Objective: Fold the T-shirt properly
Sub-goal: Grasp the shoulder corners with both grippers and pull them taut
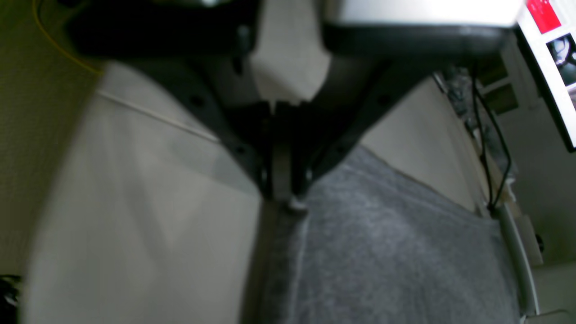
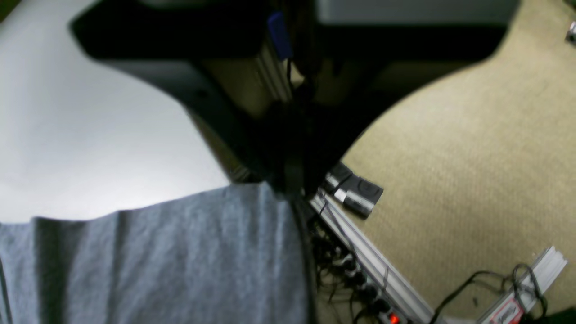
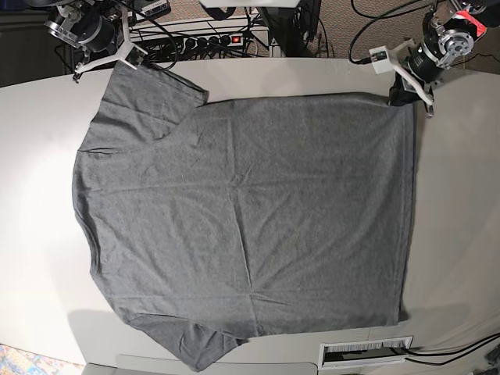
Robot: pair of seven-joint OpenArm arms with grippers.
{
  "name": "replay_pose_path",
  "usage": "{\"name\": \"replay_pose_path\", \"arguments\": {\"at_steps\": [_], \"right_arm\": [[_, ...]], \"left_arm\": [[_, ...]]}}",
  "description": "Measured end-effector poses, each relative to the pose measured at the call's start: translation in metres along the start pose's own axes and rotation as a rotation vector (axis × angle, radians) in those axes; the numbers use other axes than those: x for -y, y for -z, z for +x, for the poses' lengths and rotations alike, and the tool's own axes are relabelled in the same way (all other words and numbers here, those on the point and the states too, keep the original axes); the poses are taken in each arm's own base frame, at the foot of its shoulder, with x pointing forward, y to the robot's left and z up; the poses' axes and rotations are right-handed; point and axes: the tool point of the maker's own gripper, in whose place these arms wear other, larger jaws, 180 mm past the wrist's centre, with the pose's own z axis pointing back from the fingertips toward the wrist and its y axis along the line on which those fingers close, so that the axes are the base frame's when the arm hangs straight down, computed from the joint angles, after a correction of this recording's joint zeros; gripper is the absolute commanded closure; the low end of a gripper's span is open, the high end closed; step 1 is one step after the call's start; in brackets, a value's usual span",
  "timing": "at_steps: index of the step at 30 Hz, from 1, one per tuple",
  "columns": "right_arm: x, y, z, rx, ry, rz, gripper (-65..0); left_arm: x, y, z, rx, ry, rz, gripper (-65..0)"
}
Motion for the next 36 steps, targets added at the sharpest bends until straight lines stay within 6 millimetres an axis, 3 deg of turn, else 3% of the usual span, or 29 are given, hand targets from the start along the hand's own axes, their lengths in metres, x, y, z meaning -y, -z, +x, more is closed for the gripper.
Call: {"name": "replay_pose_path", "arguments": {"at_steps": [4,7,8,11,12,19,24,31,32,36], "right_arm": [[-0.016,-0.004,-0.002,0.011,-0.014,0.036,0.0],[-0.016,-0.004,-0.001,0.016,-0.014,0.035,0.0],[-0.015,-0.004,-0.001,0.015,-0.016,0.032,-3.2],[-0.015,-0.004,0.0,0.018,-0.015,0.033,-30.9],[-0.015,-0.004,0.0,0.022,-0.016,0.032,-34.9],[-0.007,-0.003,0.023,0.165,-0.08,-0.016,-35.0],[0.009,0.013,0.012,0.107,-0.102,-0.058,-35.0],[0.007,0.03,0.034,0.129,-0.18,-0.072,-34.8],[0.009,0.032,0.035,0.122,-0.183,-0.078,-32.3],[0.008,0.031,0.032,0.051,-0.223,-0.091,-10.1]], "left_arm": [[0.01,-0.006,0.0,-0.005,0.052,-0.006,0.0],[0.011,-0.008,0.001,-0.006,0.038,0.015,0.0],[0.011,-0.008,0.001,-0.006,0.038,0.017,0.0],[0.011,-0.008,0.001,-0.005,0.038,0.017,0.0],[0.01,-0.008,0.001,-0.004,0.038,0.018,0.0],[0.011,-0.008,0.002,0.001,0.038,0.017,0.0],[0.011,-0.008,0.002,0.002,0.038,0.017,0.0],[0.011,-0.008,0.002,0.008,0.038,0.018,0.0],[0.011,-0.008,0.003,0.008,0.037,0.018,0.0],[0.011,-0.008,0.003,0.013,0.036,0.017,0.0]]}}
